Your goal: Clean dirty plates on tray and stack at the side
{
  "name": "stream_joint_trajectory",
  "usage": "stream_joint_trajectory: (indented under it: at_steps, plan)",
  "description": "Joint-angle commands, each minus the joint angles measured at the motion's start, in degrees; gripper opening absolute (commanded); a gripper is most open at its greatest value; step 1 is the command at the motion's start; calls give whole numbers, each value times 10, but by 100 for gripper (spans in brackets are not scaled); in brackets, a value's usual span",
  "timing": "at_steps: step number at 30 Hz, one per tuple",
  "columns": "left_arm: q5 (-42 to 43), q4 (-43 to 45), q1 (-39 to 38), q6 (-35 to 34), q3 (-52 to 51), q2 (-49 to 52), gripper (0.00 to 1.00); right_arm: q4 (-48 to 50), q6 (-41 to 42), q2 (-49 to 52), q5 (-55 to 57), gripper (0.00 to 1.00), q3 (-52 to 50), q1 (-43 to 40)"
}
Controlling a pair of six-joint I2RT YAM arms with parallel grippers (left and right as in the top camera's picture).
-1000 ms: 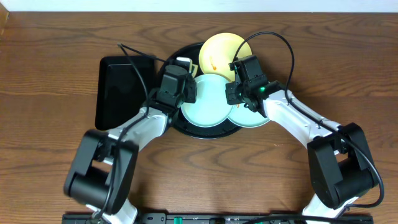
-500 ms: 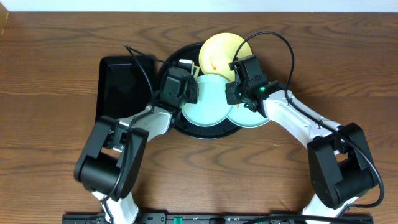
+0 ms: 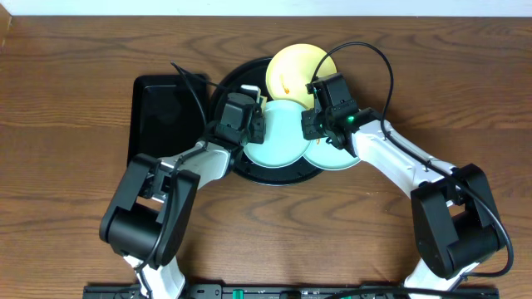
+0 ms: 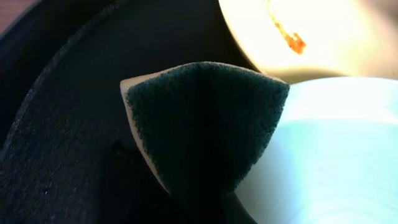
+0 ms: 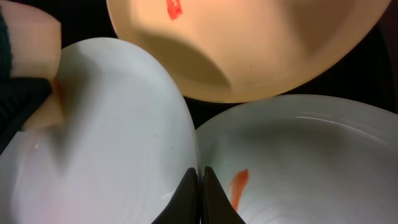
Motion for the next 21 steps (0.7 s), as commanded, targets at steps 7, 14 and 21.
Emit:
stream_joint_trajectory:
  at_steps: [7, 14, 21]
  plan:
    - [-3, -77, 2, -3, -4, -118, 8, 1, -5, -13, 4, 1, 6, 7]
    - [-6, -187, 3, -3, -4, -244, 8, 2, -5, -13, 4, 1, 6, 7]
    - [-10, -304, 42, -73, -4, -360, 8, 4, -44, -31, 11, 1, 34, 7]
